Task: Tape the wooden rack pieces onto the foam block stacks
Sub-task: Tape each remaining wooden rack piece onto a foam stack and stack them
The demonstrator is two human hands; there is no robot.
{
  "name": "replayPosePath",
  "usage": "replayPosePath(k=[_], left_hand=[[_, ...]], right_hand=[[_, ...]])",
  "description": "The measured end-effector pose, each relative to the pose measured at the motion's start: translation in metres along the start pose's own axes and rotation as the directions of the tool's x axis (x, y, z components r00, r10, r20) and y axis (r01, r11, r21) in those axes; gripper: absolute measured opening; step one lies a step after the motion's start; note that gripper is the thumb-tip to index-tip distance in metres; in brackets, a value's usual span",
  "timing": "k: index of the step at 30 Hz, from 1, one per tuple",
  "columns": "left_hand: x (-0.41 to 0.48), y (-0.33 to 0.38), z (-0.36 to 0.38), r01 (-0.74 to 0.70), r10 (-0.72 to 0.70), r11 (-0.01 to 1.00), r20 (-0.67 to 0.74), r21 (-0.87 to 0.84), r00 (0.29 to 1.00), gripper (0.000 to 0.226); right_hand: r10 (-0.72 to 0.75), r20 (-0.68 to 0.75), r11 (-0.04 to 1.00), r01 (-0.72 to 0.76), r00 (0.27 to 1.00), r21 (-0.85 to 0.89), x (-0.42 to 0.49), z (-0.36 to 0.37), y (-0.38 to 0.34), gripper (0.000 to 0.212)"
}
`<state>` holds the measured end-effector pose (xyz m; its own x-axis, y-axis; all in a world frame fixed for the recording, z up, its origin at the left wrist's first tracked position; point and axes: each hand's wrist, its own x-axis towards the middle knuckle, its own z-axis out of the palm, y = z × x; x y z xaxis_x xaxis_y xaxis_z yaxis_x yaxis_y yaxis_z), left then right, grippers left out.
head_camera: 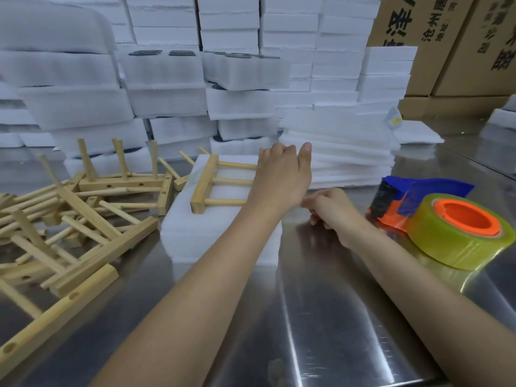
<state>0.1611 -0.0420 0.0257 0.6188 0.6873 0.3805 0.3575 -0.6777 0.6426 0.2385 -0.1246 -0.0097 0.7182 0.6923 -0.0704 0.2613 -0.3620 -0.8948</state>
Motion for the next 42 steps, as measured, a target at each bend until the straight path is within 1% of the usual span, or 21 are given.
replayPosePath(k=[4,8,11,12,14,16,19,21,22,24,25,26,27,28,29,31,33,35,37,39,42], left_hand=[[-0.001,0.003,-0.002,-0.037,0.030,0.996,-0.082,-0.079,0.996,0.036],[-0.021,0.016,-0.023,-0.223,0.169,0.927,-0.195,-0.303,0.966,0.030],[-0.036,-0.003,-0.064,-0.396,0.303,0.897,-0.380,-0.195,0.874,0.032],[-0.036,-0.018,-0.079,-0.394,0.299,0.908,-0.435,-0.145,0.849,0.033],[-0.036,-0.052,-0.105,-0.227,0.122,0.960,-0.480,-0.166,0.869,0.034],[-0.034,-0.080,-0.119,0.065,-0.185,0.955,-0.412,-0.288,0.892,0.034],[-0.034,-0.096,-0.116,0.407,-0.509,0.787,-0.114,-0.464,0.853,0.030],[-0.039,-0.095,-0.109,0.513,-0.553,0.568,0.164,-0.644,0.817,0.032],[-0.042,-0.094,-0.106,0.545,-0.540,0.453,0.269,-0.706,0.797,0.034],[-0.046,-0.098,-0.104,0.565,-0.521,0.347,0.347,-0.749,0.780,0.042],[-0.045,-0.101,-0.104,0.562,-0.525,0.337,0.345,-0.755,0.778,0.045],[-0.045,-0.103,-0.103,0.556,-0.528,0.349,0.332,-0.754,0.781,0.047],[-0.044,-0.105,-0.103,0.551,-0.532,0.364,0.317,-0.751,0.785,0.047],[-0.044,-0.105,-0.102,0.549,-0.535,0.373,0.309,-0.748,0.786,0.047],[-0.044,-0.106,-0.102,0.550,-0.534,0.374,0.312,-0.747,0.786,0.045],[-0.046,-0.103,-0.103,0.570,-0.529,0.351,0.345,-0.743,0.775,0.043],[-0.047,-0.102,-0.103,0.582,-0.526,0.357,0.358,-0.731,0.772,0.042],[-0.047,-0.100,-0.105,0.570,-0.517,0.379,0.344,-0.729,0.784,0.043],[-0.045,-0.098,-0.107,0.530,-0.478,0.386,0.328,-0.755,0.815,0.048],[-0.042,-0.099,-0.108,0.469,-0.434,0.376,0.296,-0.799,0.851,0.054],[-0.042,-0.102,-0.107,0.456,-0.465,0.364,0.266,-0.812,0.844,0.057]], right_hand=[[-0.157,0.012,0.967,0.156,0.988,-0.200,0.000,0.016,0.000,0.035],[-0.164,0.019,0.879,0.155,0.986,-0.451,-0.004,0.028,-0.007,0.030],[-0.125,0.040,0.856,0.129,0.991,-0.501,-0.003,0.028,-0.010,0.022],[-0.122,0.061,0.847,0.136,0.991,-0.515,-0.002,0.028,-0.012,0.022],[-0.105,0.118,0.838,0.152,0.987,-0.524,0.000,0.032,-0.019,0.032],[-0.086,0.150,0.845,0.152,0.985,-0.513,0.003,0.036,-0.024,0.036],[-0.132,0.101,0.838,0.165,0.986,-0.521,0.007,0.038,-0.019,0.029],[-0.173,0.052,0.822,0.173,0.984,-0.543,0.006,0.042,-0.013,0.032],[-0.192,0.056,0.805,0.189,0.980,-0.562,0.006,0.044,-0.010,0.024],[-0.235,0.063,0.788,0.228,0.970,-0.571,0.006,0.046,-0.010,0.017],[-0.270,0.002,0.838,0.236,0.963,-0.493,0.009,0.045,-0.010,0.014],[-0.283,-0.105,0.915,0.236,0.953,-0.327,0.010,0.044,-0.013,0.012],[-0.252,-0.221,0.968,0.239,0.942,-0.082,0.010,0.044,-0.018,0.014],[-0.185,-0.267,0.956,0.236,0.946,0.174,0.010,0.044,-0.023,0.017],[-0.129,-0.211,0.896,0.204,0.969,0.393,0.007,0.048,-0.028,0.019],[-0.126,0.082,0.762,0.043,0.989,0.646,-0.003,0.063,-0.031,0.031],[-0.139,0.236,0.748,-0.054,0.962,0.662,-0.009,0.072,-0.030,0.048],[-0.133,0.283,0.711,-0.108,0.950,0.695,-0.014,0.070,-0.031,0.058],[-0.186,0.263,0.636,-0.088,0.947,0.767,-0.014,0.066,-0.028,0.064],[-0.308,0.182,0.564,0.025,0.934,0.826,-0.017,0.061,-0.029,0.065],[-0.463,0.137,0.466,0.109,0.876,0.878,-0.023,0.059,-0.032,0.051]])
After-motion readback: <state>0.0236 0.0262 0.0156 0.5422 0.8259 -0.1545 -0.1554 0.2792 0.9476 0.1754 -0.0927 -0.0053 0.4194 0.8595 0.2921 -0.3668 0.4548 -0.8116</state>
